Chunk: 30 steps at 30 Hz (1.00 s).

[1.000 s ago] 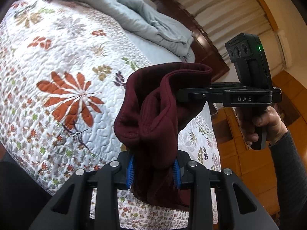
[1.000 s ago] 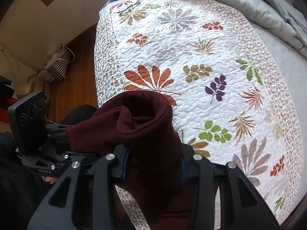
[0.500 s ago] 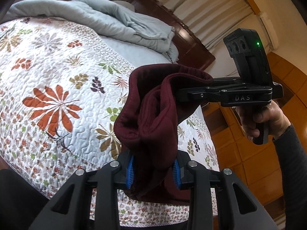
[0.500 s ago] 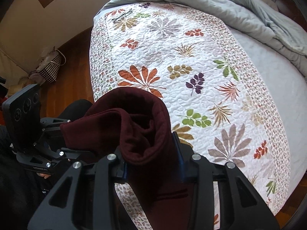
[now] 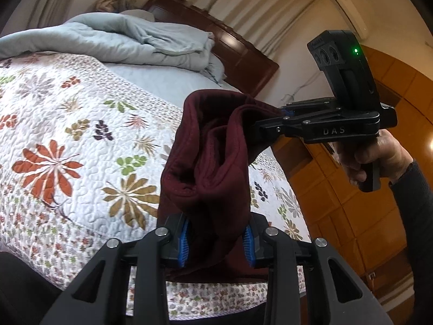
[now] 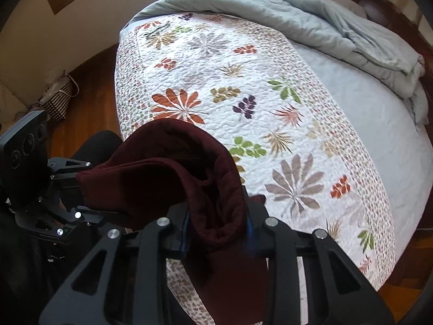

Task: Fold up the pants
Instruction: 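Lift the trouser end with both tools and fold it over the stack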

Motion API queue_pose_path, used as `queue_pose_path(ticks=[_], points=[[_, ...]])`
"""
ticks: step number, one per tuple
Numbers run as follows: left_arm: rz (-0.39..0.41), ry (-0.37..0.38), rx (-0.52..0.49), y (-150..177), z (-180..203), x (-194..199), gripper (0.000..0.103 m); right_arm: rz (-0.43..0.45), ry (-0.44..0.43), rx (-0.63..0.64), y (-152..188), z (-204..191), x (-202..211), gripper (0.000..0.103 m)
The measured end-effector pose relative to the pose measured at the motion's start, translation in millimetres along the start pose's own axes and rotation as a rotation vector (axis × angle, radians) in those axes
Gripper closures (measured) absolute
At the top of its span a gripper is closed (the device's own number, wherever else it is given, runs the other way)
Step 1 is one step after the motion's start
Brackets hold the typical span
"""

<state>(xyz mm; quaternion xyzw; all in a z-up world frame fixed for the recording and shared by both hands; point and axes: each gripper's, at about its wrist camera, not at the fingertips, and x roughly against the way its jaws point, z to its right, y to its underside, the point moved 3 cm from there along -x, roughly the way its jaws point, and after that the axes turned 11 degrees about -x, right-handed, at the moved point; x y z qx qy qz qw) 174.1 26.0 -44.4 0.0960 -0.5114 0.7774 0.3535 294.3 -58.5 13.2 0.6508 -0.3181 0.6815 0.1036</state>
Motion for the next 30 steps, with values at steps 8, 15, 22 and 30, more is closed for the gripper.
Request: queue_pose_path(ticks=[8, 15, 22, 30], points=[[-0.026, 0.022, -0.066, 3.0, 33.4, -13.5, 0.072, 0.019, 0.03, -0.026, 36.7, 18.7, 14.3, 0.085], [-0.048, 0.042, -0.129, 8.9, 65.5, -25.3, 0.071, 0.031, 0.059, -0.034, 66.2, 34.0, 27.5, 0.087], [-0.076, 0.072, -0.17, 15.5, 89.6, -43.1, 0.071, 0.041, 0.077, -0.057, 92.9, 52.7, 30.9, 0.088], [-0.101, 0.099, -0.214, 22.3, 115.9, -61.6, 0.071, 0.067, 0.105, -0.077, 121.9, 71.3, 35.0, 0.088]])
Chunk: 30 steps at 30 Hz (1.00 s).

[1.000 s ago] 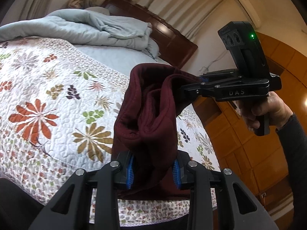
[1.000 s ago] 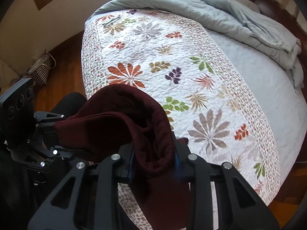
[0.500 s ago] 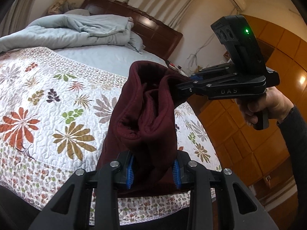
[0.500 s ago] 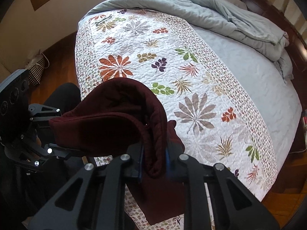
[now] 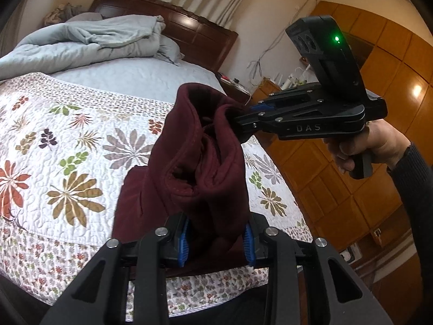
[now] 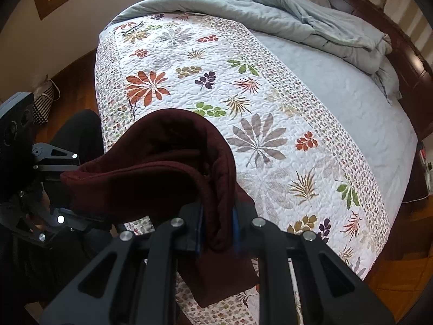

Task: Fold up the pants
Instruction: 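Lift the trouser end with both tools and fold it over the stack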

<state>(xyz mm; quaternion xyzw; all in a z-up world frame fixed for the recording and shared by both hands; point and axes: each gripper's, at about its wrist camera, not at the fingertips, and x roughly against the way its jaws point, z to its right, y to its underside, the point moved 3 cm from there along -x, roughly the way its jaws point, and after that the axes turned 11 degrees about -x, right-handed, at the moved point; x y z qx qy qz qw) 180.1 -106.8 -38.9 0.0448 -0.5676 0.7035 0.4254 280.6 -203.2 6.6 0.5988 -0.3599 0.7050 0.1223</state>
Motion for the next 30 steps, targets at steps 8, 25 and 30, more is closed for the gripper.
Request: queue_pose_path(ticks=[8, 25, 30], points=[[-0.036, 0.017, -0.041, 8.5, 18.0, -25.9, 0.071, 0.014, 0.039, 0.016, 25.9, 15.4, -7.0, 0.088], [-0.116, 0.06, -0.097, 25.6, 50.3, -83.5, 0.071, 0.019, 0.083, 0.008, 79.7, 57.2, -32.2, 0.089], [-0.138, 0.065, -0.108, 30.9, 57.4, -98.6, 0.071, 0.011, 0.082, -0.002, 95.1, 67.5, -42.6, 0.089]])
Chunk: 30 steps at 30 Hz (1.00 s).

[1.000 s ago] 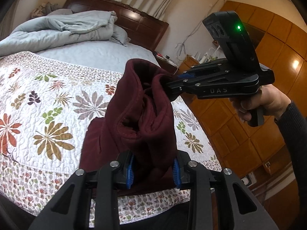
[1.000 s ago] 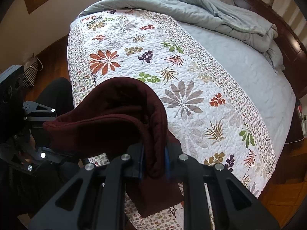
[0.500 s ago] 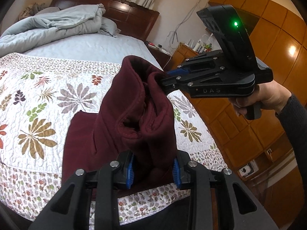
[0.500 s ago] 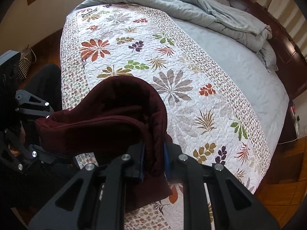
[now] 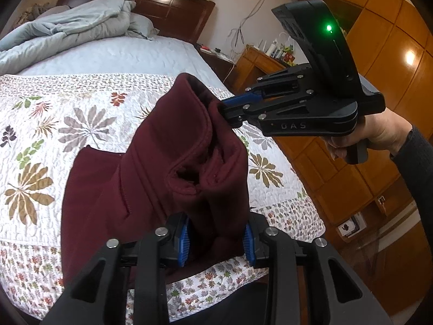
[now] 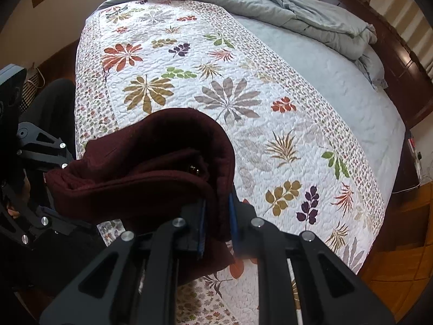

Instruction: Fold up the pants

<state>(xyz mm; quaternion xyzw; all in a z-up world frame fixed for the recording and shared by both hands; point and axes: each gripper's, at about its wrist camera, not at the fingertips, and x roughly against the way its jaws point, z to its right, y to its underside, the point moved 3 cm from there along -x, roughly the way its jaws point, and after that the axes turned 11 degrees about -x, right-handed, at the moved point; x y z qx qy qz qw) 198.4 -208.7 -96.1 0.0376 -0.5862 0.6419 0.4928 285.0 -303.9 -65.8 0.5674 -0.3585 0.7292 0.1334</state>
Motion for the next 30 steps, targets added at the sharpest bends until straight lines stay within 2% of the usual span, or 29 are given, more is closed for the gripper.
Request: queue_pose_path(ticks=[7, 17, 24, 26, 28, 29, 30], points=[[-0.032, 0.008, -0.015, 4.6, 9.8, -22.5, 0.071, 0.001, 0.004, -0.006, 16.5, 12.1, -12.8, 0.09], [-0.104, 0.027, -0.029, 22.6, 23.6, -66.5, 0.071, -0.014, 0.02, -0.035, 59.0, 31.2, -38.5, 0.09], [-0.148, 0.013, -0.047, 37.2, 28.1, -89.5, 0.071, -0.03, 0.01, -0.07, 84.4, 41.2, -59.9, 0.089], [-0.158, 0.013, -0.049, 40.4, 27.8, -93.2, 0.07, -0.035, 0.006, -0.088, 91.4, 43.5, -64.9, 0.086], [-0.164, 0.02, -0.046, 42.9, 27.6, -93.7, 0.069, -0.04, 0.009, -0.125, 97.8, 48.7, -67.5, 0.071], [-0.163, 0.026, -0.039, 44.1, 26.5, -91.8, 0.068, -0.043, 0.006, -0.164, 103.0, 52.8, -68.4, 0.069], [-0.16, 0.037, -0.028, 44.8, 25.3, -88.9, 0.063, -0.053, -0.003, -0.223, 110.0, 59.0, -69.9, 0.062]])
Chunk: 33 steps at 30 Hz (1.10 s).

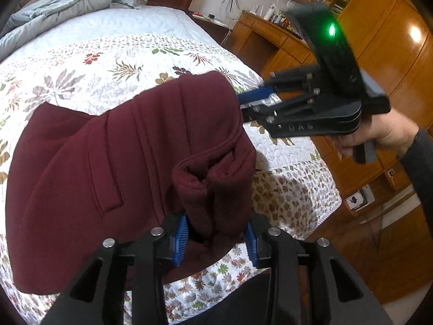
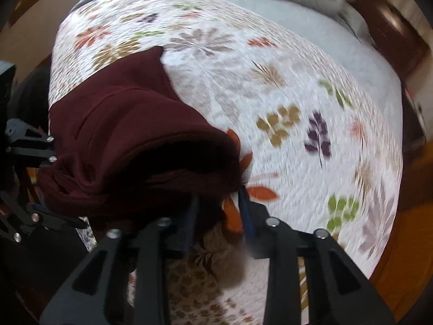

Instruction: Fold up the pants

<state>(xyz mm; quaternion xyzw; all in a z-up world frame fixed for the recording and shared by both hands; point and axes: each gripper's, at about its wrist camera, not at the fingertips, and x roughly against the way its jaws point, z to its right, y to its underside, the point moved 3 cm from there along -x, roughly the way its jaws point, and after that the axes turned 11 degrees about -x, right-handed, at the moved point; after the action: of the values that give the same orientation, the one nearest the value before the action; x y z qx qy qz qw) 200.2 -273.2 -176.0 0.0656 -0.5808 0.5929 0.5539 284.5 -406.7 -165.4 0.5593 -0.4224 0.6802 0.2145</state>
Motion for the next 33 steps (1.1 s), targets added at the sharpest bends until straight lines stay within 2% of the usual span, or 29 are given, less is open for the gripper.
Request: queue_pose_path(ticks=[1, 3, 4, 6, 7, 8, 11, 12, 14, 15, 17, 20, 24, 26, 29, 33], points=[[0.003, 0.017, 0.012, 0.9, -0.4, 2.1, 0.054, -0.011, -0.015, -0.067, 4.8, 7.6, -1.6, 0.053], [0.008, 0.112, 0.068, 3.4, -4.0, 9.8, 0.043, -0.025, -0.059, -0.225, 20.0, 24.2, -2.7, 0.045], [0.01, 0.129, 0.082, 4.5, -5.2, 12.4, 0.038, -0.018, -0.083, -0.291, 26.4, 29.8, -1.5, 0.043], [0.04, 0.156, 0.093, 8.2, -8.3, 25.9, 0.034, 0.006, -0.186, -0.494, 48.6, 43.7, 3.0, 0.038], [0.046, 0.165, 0.092, 9.2, -9.1, 30.1, 0.034, 0.021, -0.248, -0.584, 58.3, 47.5, 5.7, 0.03], [0.061, 0.183, 0.091, 11.4, -13.2, 40.0, 0.033, 0.045, -0.343, -0.699, 72.0, 49.3, 8.8, 0.027], [0.098, 0.171, 0.1, 15.2, -31.9, 62.8, 0.031, 0.135, -0.587, -0.903, 98.2, 41.2, 12.6, 0.015], [0.111, 0.169, 0.107, 15.3, -40.6, 69.9, 0.029, 0.15, -0.673, -0.965, 105.9, 35.5, 9.3, 0.014], [0.142, 0.15, 0.127, 16.1, -65.0, 86.2, 0.026, 0.169, -0.791, -1.061, 115.8, 24.3, -0.6, 0.013], [0.158, 0.131, 0.139, 16.1, -78.5, 92.7, 0.024, 0.163, -0.819, -1.083, 117.6, 20.3, -6.0, 0.013], [0.166, 0.087, 0.196, 15.2, -111.4, 100.1, 0.024, 0.142, -0.829, -1.111, 115.7, 11.6, -17.9, 0.013], [0.17, 0.07, 0.275, 17.5, -145.9, 107.8, 0.024, 0.101, -0.834, -1.136, 109.6, 1.1, -31.7, 0.012], [0.149, 0.058, 0.29, 26.8, -164.3, 107.3, 0.024, 0.072, -0.798, -1.13, 98.4, -7.1, -34.5, 0.01], [0.117, 0.05, 0.263, 33.4, -164.4, 102.0, 0.024, 0.079, -0.808, -1.12, 94.1, -11.8, -28.0, 0.01], [0.055, 0.005, 0.167, 36.2, -152.8, 88.8, 0.024, 0.08, -0.807, -1.103, 86.0, -18.2, -24.3, 0.01], [0.049, -0.014, 0.067, 35.6, -134.8, 85.6, 0.024, 0.075, -0.827, -1.093, 69.9, -28.9, -28.5, 0.01]])
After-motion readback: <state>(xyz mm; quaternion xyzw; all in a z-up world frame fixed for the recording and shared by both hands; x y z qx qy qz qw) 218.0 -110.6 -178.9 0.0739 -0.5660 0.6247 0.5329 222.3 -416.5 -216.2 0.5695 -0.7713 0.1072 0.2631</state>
